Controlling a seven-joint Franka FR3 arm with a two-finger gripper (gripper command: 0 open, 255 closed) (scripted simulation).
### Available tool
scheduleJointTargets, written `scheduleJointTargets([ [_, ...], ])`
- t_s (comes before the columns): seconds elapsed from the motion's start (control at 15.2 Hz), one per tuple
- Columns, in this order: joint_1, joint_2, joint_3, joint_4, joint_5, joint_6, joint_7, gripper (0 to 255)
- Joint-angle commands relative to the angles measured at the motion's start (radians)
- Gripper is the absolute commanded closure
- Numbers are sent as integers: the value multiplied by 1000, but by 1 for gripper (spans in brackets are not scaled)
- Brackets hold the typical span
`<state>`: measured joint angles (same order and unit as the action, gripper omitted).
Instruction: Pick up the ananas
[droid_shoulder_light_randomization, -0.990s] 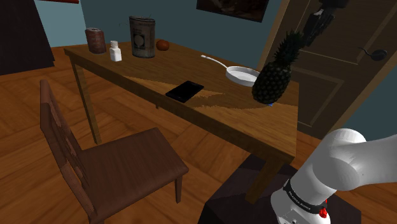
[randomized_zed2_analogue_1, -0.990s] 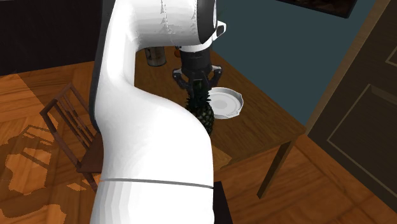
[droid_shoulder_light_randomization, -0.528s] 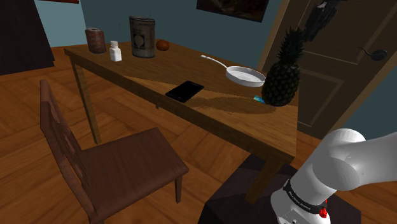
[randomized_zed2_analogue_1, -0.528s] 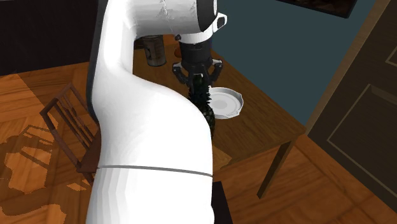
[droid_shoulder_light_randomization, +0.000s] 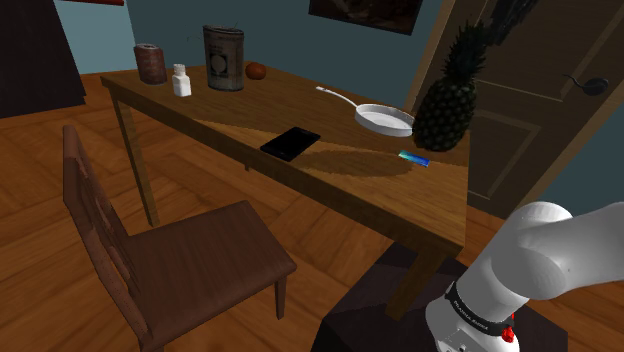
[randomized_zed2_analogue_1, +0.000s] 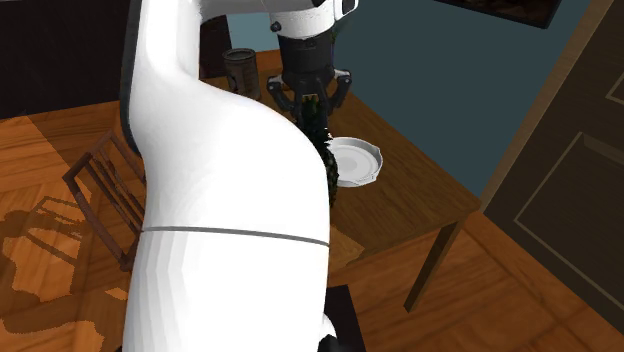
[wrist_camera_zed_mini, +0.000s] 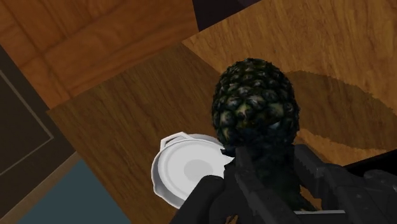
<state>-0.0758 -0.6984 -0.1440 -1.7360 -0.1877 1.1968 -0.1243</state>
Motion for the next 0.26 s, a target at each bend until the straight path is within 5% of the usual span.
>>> scheduleJointTargets([
  [0.0,1,27,-2,58,0,-27,-8,255],
  [0.2,1,41,-2,87,1,-42,-11,255],
])
